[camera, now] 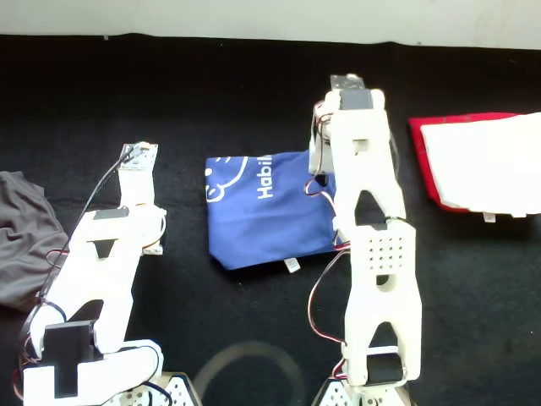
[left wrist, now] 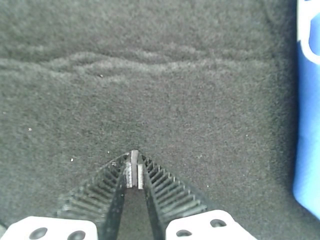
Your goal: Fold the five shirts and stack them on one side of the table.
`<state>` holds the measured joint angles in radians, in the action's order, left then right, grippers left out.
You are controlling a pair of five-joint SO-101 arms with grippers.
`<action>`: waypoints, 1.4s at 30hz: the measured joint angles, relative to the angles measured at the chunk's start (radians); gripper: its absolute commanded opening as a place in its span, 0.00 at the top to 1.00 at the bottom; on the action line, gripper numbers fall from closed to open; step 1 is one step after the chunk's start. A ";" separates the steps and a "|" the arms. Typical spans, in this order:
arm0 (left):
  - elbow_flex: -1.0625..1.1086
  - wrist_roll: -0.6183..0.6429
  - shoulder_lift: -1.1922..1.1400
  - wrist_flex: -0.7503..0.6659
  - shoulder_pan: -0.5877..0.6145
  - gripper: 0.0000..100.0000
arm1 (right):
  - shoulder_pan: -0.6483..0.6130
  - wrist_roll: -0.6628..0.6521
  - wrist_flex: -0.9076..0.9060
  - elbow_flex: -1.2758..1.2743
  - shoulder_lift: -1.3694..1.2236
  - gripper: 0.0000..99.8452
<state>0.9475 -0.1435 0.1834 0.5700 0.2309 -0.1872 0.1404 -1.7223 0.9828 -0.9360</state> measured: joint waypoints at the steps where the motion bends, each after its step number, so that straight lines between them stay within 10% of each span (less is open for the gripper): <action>1: 0.000 0.000 0.000 0.000 0.000 0.99 | -0.002 0.000 0.012 0.000 -0.015 0.74; 11: 0.000 0.000 0.000 0.000 0.000 0.99 | -0.003 -0.002 0.063 0.009 -0.112 0.74; 16: 0.000 0.000 0.000 0.000 0.000 0.99 | -0.003 -0.002 0.058 0.006 -0.115 1.00; 27: 0.000 0.000 0.000 0.000 0.000 0.99 | 0.020 -0.008 0.002 0.097 -0.129 0.99; 36: 0.000 0.000 0.000 0.000 0.000 0.99 | 0.023 -0.049 -0.031 0.218 -0.137 0.70; 42: 0.000 0.000 0.000 0.000 0.000 0.99 | 0.025 -0.052 -0.031 0.224 -0.137 0.68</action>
<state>0.9475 -0.1435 0.1834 0.5700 0.2309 -0.1626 0.0882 -1.7530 1.2068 -1.0725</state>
